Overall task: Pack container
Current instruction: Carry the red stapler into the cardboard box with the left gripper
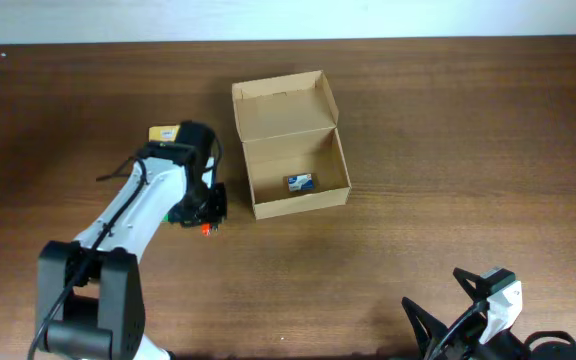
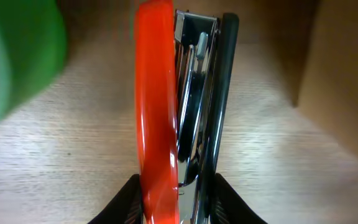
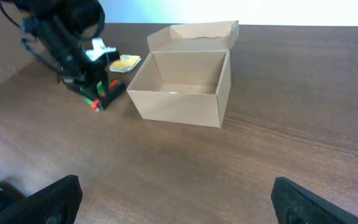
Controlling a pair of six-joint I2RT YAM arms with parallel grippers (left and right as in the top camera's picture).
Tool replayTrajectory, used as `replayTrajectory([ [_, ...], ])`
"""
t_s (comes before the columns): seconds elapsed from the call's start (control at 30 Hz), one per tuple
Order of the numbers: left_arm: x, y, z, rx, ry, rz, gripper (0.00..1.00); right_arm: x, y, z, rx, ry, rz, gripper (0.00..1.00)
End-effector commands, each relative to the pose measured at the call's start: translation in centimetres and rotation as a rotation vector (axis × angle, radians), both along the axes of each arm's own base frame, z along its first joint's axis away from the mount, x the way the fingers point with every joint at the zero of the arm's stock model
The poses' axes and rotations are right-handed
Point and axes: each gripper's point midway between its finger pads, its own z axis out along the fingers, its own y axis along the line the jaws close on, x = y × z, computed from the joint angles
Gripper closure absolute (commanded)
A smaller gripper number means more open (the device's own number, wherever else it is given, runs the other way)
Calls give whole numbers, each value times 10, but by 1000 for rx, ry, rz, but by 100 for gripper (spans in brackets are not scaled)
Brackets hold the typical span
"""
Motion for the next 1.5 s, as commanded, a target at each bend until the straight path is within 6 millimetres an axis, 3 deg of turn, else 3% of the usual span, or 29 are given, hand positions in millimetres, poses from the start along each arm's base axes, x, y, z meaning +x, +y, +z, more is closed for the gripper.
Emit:
replayTrajectory([
  [0.0, 17, -3, 18, -5, -45, -2, 98, -1, 1, 0, 10, -1, 5, 1],
  [0.27, 40, -17, 69, -30, -132, -56, 98, -1, 1, 0, 11, -1, 5, 1],
  [0.4, 50, -53, 102, -61, -221, -172, 98, -1, 1, 0, 10, -1, 5, 1],
  [0.53, 57, -100, 133, -80, -343, -336, 98, -1, 1, 0, 10, -1, 5, 1],
  [0.67, 62, -128, 145, -15, -450, -464, 97, -1, 1, 0, 11, -1, 5, 1],
  [0.8, 63, -137, 136, 65, -460, -592, 96, -1, 1, 0, 10, -1, 5, 1],
  [1.0, 68, -142, 98, 120, -382, -771, 90, -1, 1, 0, 10, -1, 5, 1],
  [1.17, 73, -145, 64, 136, -312, -813, 89, -1, 1, 0, 11, -1, 5, 1],
  [1.33, 73, -145, 48, 144, -272, -824, 90, -1, 1, 0, 10, -1, 5, 1],
  [1.37, 73, -145, 48, 144, -272, -824, 88, -1, 1, 0, 10, -1, 5, 1],
  [1.47, 73, -145, 48, 145, -273, -824, 69, -1, 1, 0, 10, -1, 5, 1],
])
